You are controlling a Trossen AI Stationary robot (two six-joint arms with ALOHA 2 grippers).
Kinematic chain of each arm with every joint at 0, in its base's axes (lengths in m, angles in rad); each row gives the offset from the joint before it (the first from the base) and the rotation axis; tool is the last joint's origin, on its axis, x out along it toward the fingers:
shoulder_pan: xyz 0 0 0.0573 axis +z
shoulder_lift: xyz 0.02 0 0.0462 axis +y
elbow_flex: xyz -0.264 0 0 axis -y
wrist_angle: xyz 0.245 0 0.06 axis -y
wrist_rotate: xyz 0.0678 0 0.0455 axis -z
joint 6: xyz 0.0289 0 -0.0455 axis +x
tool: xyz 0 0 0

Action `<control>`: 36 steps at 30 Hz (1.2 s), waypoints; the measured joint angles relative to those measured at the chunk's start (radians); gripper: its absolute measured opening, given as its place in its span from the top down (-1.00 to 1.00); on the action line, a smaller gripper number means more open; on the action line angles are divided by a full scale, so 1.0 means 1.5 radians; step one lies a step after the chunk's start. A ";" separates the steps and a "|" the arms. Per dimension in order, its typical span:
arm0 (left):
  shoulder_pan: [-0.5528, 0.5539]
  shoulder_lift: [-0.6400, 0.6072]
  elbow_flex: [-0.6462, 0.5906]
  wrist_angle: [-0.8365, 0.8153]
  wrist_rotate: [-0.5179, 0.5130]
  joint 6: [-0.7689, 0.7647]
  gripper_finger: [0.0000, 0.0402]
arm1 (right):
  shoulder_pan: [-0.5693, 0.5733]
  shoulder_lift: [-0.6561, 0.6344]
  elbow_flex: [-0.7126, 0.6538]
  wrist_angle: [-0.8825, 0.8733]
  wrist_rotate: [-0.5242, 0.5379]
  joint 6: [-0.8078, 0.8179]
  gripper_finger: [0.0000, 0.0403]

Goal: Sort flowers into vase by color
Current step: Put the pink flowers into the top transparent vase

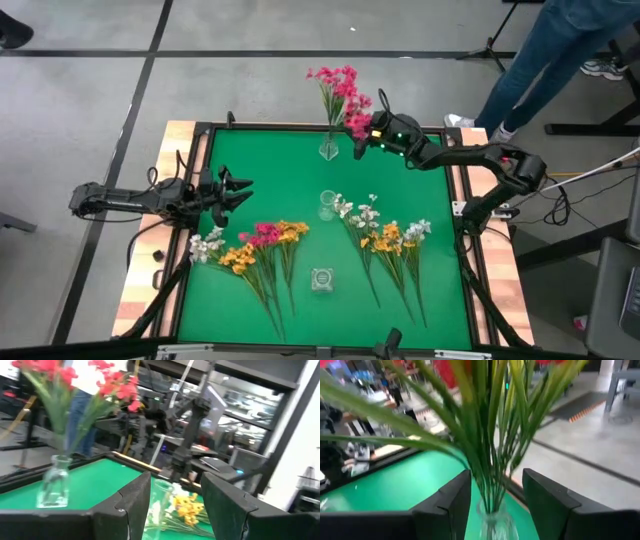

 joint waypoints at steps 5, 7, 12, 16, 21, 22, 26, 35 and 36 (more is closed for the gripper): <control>-0.008 0.000 0.006 0.003 0.033 -0.013 0.14 | 0.000 -0.056 0.000 -0.124 -0.002 -0.005 0.12; -0.017 0.000 0.011 0.004 0.038 -0.015 0.14 | 0.000 -0.074 0.000 -0.160 -0.002 -0.005 0.12; -0.062 0.000 0.028 -0.002 0.048 -0.014 0.14 | 0.000 -0.125 0.000 -0.271 -0.002 -0.011 0.12; -0.111 0.011 0.043 -0.012 0.041 -0.015 0.14 | 0.000 -0.168 0.000 -0.357 -0.002 -0.013 0.12; -0.181 0.087 0.073 -0.016 -0.025 -0.016 0.14 | 0.000 -0.213 0.000 -0.448 0.009 -0.013 0.12; -0.195 0.111 0.082 -0.017 -0.044 -0.017 0.14 | 0.000 -0.221 0.000 -0.460 0.010 -0.013 0.12; -0.247 0.223 0.130 -0.024 -0.092 -0.014 0.14 | 0.000 -0.241 0.000 -0.492 0.010 -0.008 0.12; -0.343 0.505 0.290 -0.180 -0.135 -0.012 0.14 | 0.000 -0.249 0.000 -0.504 -0.008 0.000 0.12; -0.353 0.535 0.307 -0.195 -0.131 -0.008 0.14 | 0.000 -0.249 0.000 -0.505 -0.009 0.000 0.12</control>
